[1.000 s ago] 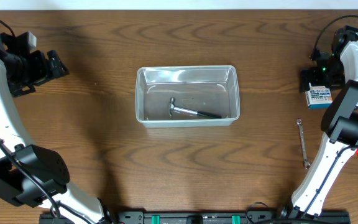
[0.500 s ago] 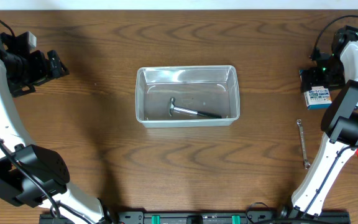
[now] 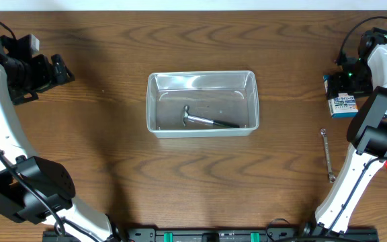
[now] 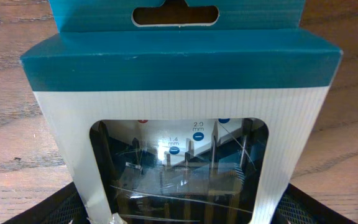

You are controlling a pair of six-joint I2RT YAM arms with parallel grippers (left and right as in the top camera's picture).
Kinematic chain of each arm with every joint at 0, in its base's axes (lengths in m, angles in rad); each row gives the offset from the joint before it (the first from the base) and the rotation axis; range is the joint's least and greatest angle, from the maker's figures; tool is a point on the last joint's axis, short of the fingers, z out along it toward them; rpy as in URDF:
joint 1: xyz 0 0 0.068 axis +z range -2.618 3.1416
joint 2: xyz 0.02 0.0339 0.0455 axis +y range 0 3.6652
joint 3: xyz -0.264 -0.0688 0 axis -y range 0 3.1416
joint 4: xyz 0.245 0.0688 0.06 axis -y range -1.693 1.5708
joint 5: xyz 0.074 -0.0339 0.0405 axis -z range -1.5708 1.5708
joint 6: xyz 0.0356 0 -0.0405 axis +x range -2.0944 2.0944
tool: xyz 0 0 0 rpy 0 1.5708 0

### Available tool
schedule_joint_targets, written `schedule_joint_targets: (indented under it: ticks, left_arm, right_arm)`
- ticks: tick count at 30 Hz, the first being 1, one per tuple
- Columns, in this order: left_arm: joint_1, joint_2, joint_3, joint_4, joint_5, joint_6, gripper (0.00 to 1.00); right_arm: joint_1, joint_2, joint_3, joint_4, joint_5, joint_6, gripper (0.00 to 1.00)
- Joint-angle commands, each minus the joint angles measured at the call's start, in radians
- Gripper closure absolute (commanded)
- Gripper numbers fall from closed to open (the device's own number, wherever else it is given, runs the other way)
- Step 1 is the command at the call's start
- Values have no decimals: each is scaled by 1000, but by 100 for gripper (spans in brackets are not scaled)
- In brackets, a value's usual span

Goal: Pack container
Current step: 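Close the right gripper on the box top and lift it, then carry the box left and lower it into the container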

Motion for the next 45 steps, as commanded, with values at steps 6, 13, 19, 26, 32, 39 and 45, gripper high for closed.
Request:
schedule_joint_targets:
  ticks: [6, 13, 19, 26, 32, 39, 45]
  left_arm:
    - [0, 10, -2, 0, -12, 6, 2]
    - [0, 10, -2, 0, -12, 6, 2]
    - [0, 10, -2, 0, -12, 6, 2]
    - [0, 10, -2, 0, -12, 6, 2]
    - [-1, 10, -2, 0, -12, 6, 2]
    - [0, 10, -2, 0, -12, 6, 2]
    - [0, 10, -2, 0, -12, 6, 2]
  right_arm:
    - [18, 35, 78, -45, 17, 20, 25]
    - [78, 14, 301, -158, 14, 19, 29]
    - [157, -11, 512, -256, 14, 19, 33]
    - [293, -64, 667, -328, -29, -39, 31]
    - [468, -158, 682, -345, -72, -171, 29]
    - [684, -205, 682, -404, -74, -302, 26]
    - [809, -187, 665, -476, -155, -397, 26]
